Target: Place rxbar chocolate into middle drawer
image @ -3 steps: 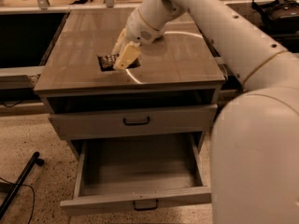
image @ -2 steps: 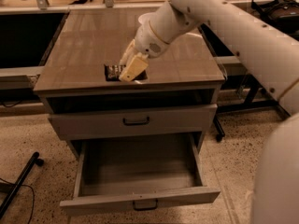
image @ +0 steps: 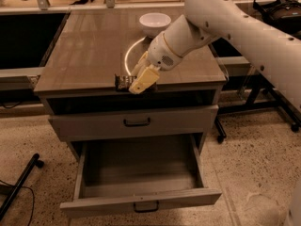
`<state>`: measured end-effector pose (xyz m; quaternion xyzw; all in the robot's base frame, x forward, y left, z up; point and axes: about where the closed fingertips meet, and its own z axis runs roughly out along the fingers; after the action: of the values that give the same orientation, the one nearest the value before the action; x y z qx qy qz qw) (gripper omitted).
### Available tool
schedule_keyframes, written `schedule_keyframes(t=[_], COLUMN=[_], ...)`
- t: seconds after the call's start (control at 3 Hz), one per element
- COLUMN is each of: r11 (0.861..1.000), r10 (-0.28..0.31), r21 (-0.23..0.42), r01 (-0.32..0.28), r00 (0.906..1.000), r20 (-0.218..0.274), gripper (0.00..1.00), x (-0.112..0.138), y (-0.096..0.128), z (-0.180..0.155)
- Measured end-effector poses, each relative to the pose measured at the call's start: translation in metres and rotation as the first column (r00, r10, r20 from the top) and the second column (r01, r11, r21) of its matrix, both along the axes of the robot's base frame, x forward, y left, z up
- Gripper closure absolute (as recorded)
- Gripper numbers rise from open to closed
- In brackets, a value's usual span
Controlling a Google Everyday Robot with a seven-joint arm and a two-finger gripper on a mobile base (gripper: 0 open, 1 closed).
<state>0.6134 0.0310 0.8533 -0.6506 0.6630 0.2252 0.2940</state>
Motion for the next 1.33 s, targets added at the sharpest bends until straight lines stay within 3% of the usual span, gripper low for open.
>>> schedule_keyframes(t=[0.33, 1.0, 1.33], r11=[1.0, 0.996, 0.996], r10=[-0.014, -0.078, -0.083], r21=[-0.011, -0.03, -0.028], r01=[0.014, 0.079, 0.082], r00=[0.9999, 0.9969, 0.9951], r20=[0.006, 0.011, -0.053], gripper=[1.0, 1.0, 1.0], x=[-0.013, -0.069, -0.084], y=[-0.003, -0.012, -0.009], z=[-0.006, -0.041, -0.094])
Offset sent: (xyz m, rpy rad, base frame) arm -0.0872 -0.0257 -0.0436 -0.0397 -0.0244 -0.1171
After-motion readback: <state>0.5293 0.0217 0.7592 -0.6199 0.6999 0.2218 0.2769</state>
